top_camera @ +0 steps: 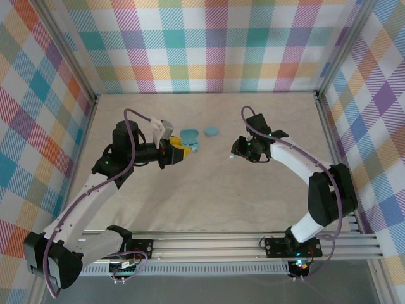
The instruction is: Insert the wireless bluetooth earbuds into the charging case
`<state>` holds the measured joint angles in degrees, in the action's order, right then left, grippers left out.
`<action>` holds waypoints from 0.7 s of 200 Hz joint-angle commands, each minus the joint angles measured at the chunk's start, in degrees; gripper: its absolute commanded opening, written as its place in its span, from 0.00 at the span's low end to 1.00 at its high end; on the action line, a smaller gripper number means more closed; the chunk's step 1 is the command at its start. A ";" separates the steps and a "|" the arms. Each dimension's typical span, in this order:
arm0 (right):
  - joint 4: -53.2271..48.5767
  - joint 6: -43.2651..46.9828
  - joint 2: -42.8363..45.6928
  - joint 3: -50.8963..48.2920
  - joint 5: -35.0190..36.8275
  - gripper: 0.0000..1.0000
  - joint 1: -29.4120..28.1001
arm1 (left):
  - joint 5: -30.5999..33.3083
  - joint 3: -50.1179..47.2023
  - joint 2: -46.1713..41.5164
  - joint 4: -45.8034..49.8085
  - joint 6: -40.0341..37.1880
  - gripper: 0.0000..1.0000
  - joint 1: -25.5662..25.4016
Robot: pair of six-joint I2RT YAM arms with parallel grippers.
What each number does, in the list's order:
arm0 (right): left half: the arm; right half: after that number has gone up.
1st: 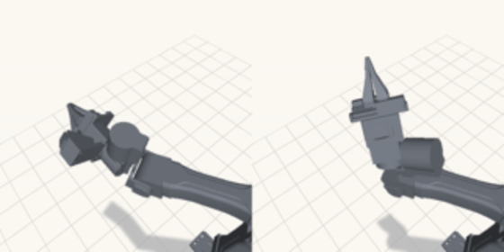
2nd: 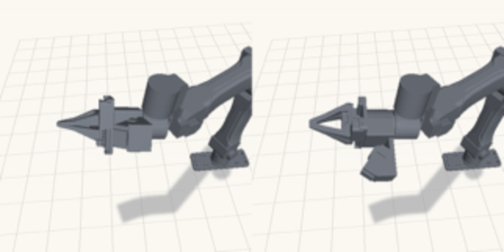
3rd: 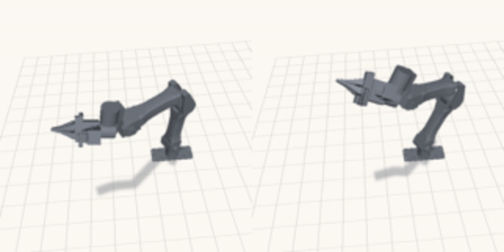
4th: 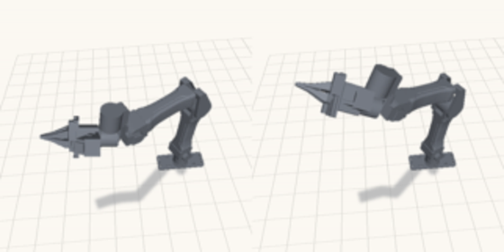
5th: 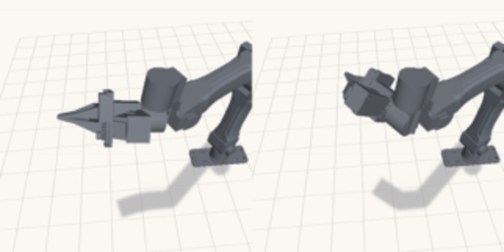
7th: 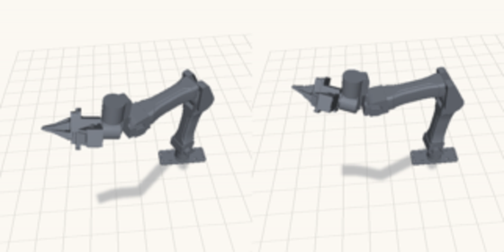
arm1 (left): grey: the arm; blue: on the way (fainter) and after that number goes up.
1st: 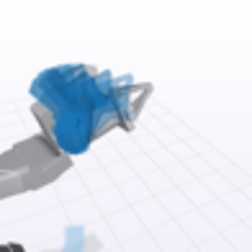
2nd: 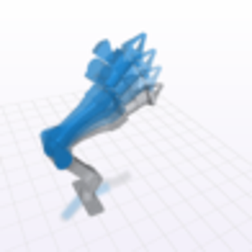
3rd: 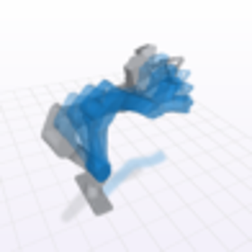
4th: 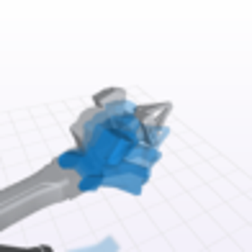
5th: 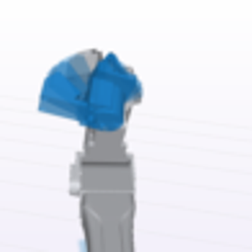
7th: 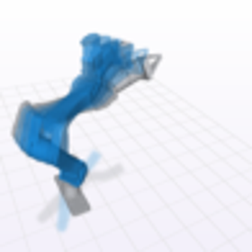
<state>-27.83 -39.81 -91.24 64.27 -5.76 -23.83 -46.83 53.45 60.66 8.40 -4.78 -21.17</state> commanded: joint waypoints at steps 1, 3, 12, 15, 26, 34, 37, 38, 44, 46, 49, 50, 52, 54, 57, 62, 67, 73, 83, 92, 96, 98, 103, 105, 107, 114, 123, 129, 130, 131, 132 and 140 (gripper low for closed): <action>3.31 -3.71 -2.96 0.53 1.35 0.35 0.63 | -0.36 -1.19 0.71 -4.29 -0.23 0.00 0.70; 3.31 -3.78 -3.28 0.62 1.40 0.35 0.63 | -0.43 -1.21 0.82 -4.54 -0.10 0.00 0.69; 3.44 -4.25 -4.58 1.07 1.62 0.34 0.63 | -1.05 -0.99 1.39 -4.97 0.29 0.00 0.71; 3.53 -4.41 -4.89 1.16 1.63 0.34 0.63 | -1.15 -0.87 1.53 -4.91 0.23 0.00 0.69; 4.07 -5.23 -6.13 1.30 1.83 0.32 0.65 | -1.25 -0.37 1.88 -4.36 0.02 0.00 0.69; 4.48 -5.81 -6.78 1.30 1.88 0.31 0.72 | -1.27 -0.13 1.99 -3.83 -0.39 0.00 0.69; 4.70 -6.02 -7.03 1.30 1.93 0.30 0.72 | -1.29 -0.14 1.94 -3.71 -0.53 0.00 0.69; 4.80 -6.09 -7.11 1.30 1.96 0.30 0.72 | -1.27 -0.12 1.88 -3.69 -0.56 0.00 0.69; 5.22 -6.58 -7.66 1.25 1.94 0.29 0.72 | -1.26 -0.18 1.79 -3.57 -0.64 0.00 0.69; 5.39 -6.77 -7.82 1.15 2.01 0.28 0.72 | -1.25 -0.19 1.69 -3.57 -0.64 0.00 0.69; 5.61 -7.02 -8.09 1.12 1.98 0.28 0.76 | -1.25 -0.23 1.65 -3.53 -0.65 0.00 0.69; 5.65 -7.07 -8.12 1.08 1.98 0.28 0.74 | -1.29 -0.26 1.65 -3.59 -0.62 0.00 0.69; 5.85 -7.22 -8.28 1.04 1.98 0.28 0.73 | -1.32 -0.36 1.59 -3.66 -0.59 0.00 0.69; 5.97 -7.32 -8.43 1.04 1.98 0.28 0.72 | -1.40 -0.43 1.55 -3.73 -0.61 0.00 0.69; 6.12 -7.52 -8.78 1.03 1.98 0.28 0.72 | -1.61 -0.53 1.42 -3.89 -0.67 0.00 0.69; 6.42 -7.76 -9.25 1.10 1.99 0.27 0.72 | -2.05 -0.70 1.30 -4.27 -0.46 0.00 0.69; 6.62 -8.04 -9.74 1.17 2.00 0.27 0.72 | -2.39 -1.05 1.10 -4.82 -0.14 0.00 0.69; 7.01 -8.36 -10.27 1.21 1.99 0.27 0.80 | -2.77 -1.52 0.87 -5.73 0.29 0.00 0.69; 7.97 -8.94 -11.14 1.21 1.91 0.27 0.89 | -3.16 -2.35 0.35 -7.44 1.16 0.00 0.69; 8.84 -9.31 -11.81 1.29 1.60 0.27 1.03 | -3.19 -3.04 -0.06 -8.38 1.47 0.00 0.69; 9.21 -9.40 -12.08 1.38 1.42 0.27 1.06 | -3.06 -3.20 -0.19 -8.52 1.60 0.00 0.69; 9.38 -9.47 -12.28 1.43 1.38 0.27 1.05 | -3.02 -3.25 -0.24 -8.56 1.61 0.00 0.69; 9.74 -9.54 -12.65 1.62 1.20 0.27 1.09 | -2.79 -3.33 -0.38 -8.58 1.53 0.00 0.69; 9.84 -9.57 -12.76 1.64 1.19 0.26 1.08 | -2.75 -3.35 -0.40 -8.51 1.42 0.00 0.69; 9.93 -9.51 -12.91 1.76 1.19 0.26 1.07 | -2.66 -3.35 -0.49 -8.43 1.43 0.00 0.69; 10.20 -9.42 -13.32 2.10 1.18 0.26 1.12 | -2.29 -3.29 -0.46 -7.97 1.12 0.00 0.69; 10.41 -9.15 -13.93 2.51 1.56 0.25 1.10 | -2.15 -3.43 -0.42 -8.24 1.12 0.00 0.69; 10.58 -9.14 -14.30 2.75 1.91 0.25 1.14 | -2.13 -3.81 -0.30 -9.02 1.53 0.00 0.69; 10.64 -9.14 -14.35 2.81 1.90 0.25 1.15 | -2.13 -3.85 -0.25 -9.15 1.66 0.00 0.69; 10.67 -9.10 -14.38 2.80 1.94 0.25 1.15 | -2.13 -3.86 -0.22 -9.35 1.72 0.00 0.69; 10.73 -9.12 -14.43 2.80 1.96 0.25 1.16 | -2.13 -3.96 -0.21 -9.54 1.75 0.00 0.69; 10.87 -8.98 -14.62 3.23 2.13 0.25 1.16 | -2.27 -4.26 0.10 -10.69 2.39 0.00 0.69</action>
<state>-19.09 -48.05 -104.86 65.08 -4.25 -23.14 -48.14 50.26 61.65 2.31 -3.75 -21.17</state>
